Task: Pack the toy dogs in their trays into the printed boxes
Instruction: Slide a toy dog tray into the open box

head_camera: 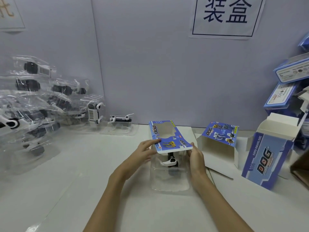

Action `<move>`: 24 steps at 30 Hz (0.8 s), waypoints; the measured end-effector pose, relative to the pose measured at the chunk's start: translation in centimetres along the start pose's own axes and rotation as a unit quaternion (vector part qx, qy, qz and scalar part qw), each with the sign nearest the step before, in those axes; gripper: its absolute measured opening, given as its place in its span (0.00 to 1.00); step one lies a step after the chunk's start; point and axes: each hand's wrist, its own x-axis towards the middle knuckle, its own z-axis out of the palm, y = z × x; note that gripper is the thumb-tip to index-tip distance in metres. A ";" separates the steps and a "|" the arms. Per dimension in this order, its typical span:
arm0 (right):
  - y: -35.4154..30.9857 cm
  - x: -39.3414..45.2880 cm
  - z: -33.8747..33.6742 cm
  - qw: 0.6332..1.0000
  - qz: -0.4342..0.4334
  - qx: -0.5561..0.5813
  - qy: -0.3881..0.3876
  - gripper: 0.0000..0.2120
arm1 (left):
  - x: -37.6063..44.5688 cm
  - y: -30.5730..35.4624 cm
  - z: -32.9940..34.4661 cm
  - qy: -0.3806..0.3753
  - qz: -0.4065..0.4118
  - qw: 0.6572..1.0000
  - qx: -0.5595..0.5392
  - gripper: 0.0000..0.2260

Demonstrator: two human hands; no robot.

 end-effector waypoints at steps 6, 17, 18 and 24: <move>-0.1 -0.2 -0.3 0.999 0.005 -0.038 0.020 0.16 | -0.9 -0.9 -0.2 -0.143 -0.008 0.984 0.108 0.56; -0.2 -1.5 0.2 0.978 -0.062 -0.150 -0.128 0.17 | 0.5 -2.3 0.6 0.313 0.102 0.941 0.081 0.23; 0.1 -1.8 0.6 0.966 -0.099 -0.195 -0.141 0.17 | 0.5 -2.4 0.7 0.330 0.110 0.934 0.078 0.24; 1.3 -2.1 1.5 0.964 -0.202 -0.119 -0.123 0.16 | 0.9 -1.3 1.3 0.384 0.137 0.913 0.025 0.20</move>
